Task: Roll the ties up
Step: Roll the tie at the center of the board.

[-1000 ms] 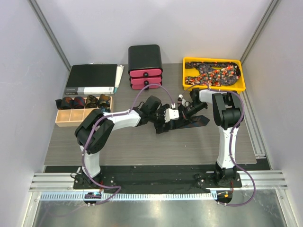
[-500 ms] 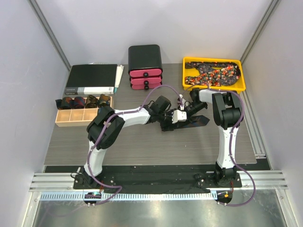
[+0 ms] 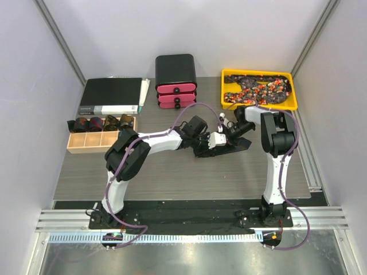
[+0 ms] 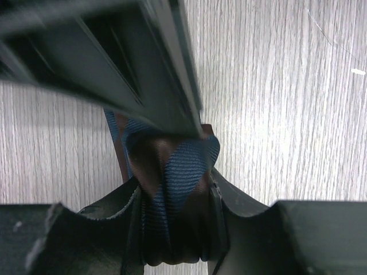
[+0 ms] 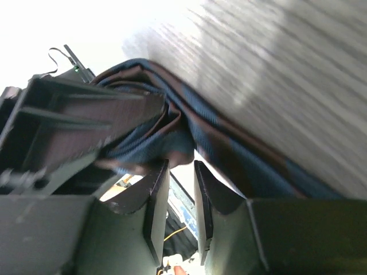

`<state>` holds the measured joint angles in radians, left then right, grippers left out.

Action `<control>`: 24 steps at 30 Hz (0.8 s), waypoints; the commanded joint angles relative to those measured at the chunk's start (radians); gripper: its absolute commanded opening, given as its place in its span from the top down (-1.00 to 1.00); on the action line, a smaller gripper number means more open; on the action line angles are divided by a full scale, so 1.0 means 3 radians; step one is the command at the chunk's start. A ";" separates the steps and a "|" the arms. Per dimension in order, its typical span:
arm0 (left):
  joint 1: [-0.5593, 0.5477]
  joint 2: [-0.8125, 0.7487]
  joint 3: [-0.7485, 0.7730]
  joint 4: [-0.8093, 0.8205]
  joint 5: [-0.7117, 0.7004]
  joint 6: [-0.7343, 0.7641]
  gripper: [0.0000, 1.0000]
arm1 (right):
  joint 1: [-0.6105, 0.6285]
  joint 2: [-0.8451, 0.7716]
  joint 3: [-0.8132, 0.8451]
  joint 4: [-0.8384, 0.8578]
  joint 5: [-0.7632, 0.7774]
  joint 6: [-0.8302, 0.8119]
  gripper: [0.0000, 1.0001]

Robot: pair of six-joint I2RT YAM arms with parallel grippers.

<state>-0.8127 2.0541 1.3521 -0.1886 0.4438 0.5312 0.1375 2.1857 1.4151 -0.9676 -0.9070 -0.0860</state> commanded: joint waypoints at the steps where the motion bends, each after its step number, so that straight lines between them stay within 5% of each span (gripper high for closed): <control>1: 0.0014 -0.0016 -0.0176 -0.0404 -0.0099 -0.0053 0.99 | -0.0085 -0.0245 0.0263 -0.0134 -0.0065 -0.0168 0.40; 11: 0.0086 -0.0041 -0.0217 -0.0389 -0.0048 -0.0078 0.99 | -0.0085 -0.0030 0.0192 0.0183 0.0572 0.0046 0.42; 24: 0.0204 -0.0634 -0.0728 0.0578 -0.0012 -0.1024 1.00 | -0.0080 0.0154 0.0049 0.0214 0.1162 0.0016 0.55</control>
<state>-0.7746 1.9408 1.1759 -0.0406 0.4725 0.3321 0.1272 2.1834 1.4525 -0.9459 -0.7837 -0.0483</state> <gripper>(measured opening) 0.366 0.226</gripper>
